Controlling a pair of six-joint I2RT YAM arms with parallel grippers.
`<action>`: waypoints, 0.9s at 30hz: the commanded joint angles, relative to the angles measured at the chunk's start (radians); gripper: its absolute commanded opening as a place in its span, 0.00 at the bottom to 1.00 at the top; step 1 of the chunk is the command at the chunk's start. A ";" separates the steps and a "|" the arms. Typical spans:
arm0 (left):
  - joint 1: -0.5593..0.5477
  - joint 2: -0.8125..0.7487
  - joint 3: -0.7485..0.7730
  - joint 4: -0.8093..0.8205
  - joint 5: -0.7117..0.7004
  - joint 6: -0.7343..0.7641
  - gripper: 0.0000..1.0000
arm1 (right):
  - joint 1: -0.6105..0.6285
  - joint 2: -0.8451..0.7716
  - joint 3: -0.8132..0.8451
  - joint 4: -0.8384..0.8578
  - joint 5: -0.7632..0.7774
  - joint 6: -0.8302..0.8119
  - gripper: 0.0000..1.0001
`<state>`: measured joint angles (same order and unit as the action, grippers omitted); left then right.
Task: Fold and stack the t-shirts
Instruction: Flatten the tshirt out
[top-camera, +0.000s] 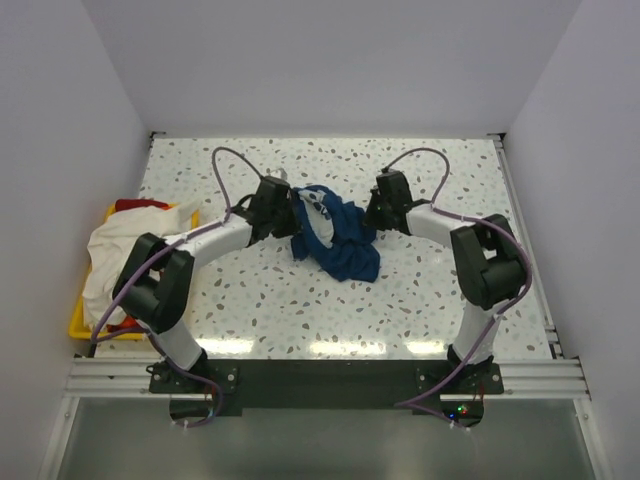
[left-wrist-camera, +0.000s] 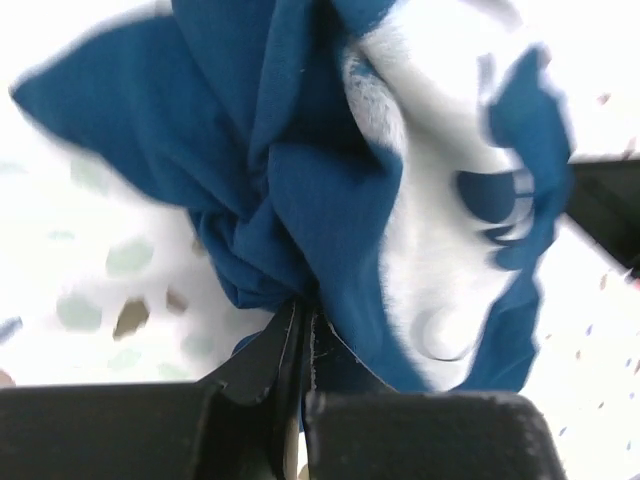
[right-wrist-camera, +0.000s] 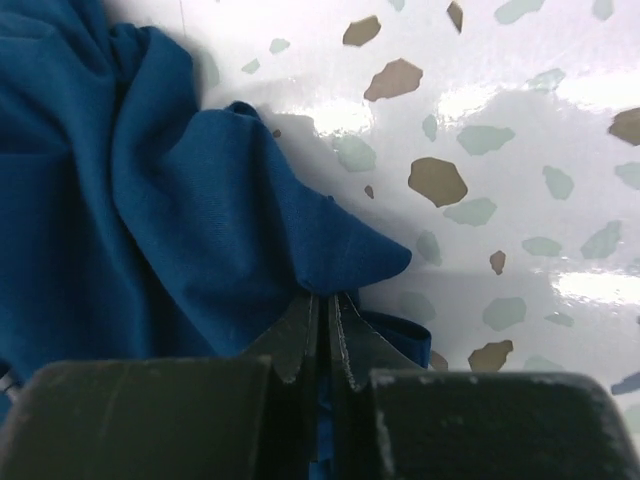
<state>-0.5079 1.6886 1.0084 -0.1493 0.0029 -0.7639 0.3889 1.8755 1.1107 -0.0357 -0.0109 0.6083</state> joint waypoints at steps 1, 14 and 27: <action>0.034 0.009 0.165 -0.053 -0.095 0.038 0.00 | -0.005 -0.130 0.106 -0.108 0.087 -0.015 0.00; 0.200 -0.139 0.527 -0.199 -0.191 0.187 0.00 | -0.015 -0.449 0.422 -0.360 0.279 -0.173 0.00; 0.226 -0.293 0.851 -0.216 -0.303 0.301 0.00 | -0.015 -0.765 0.603 -0.357 0.305 -0.251 0.00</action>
<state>-0.2920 1.4258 1.7939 -0.3969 -0.2546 -0.5156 0.3786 1.1973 1.6562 -0.4267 0.2745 0.3908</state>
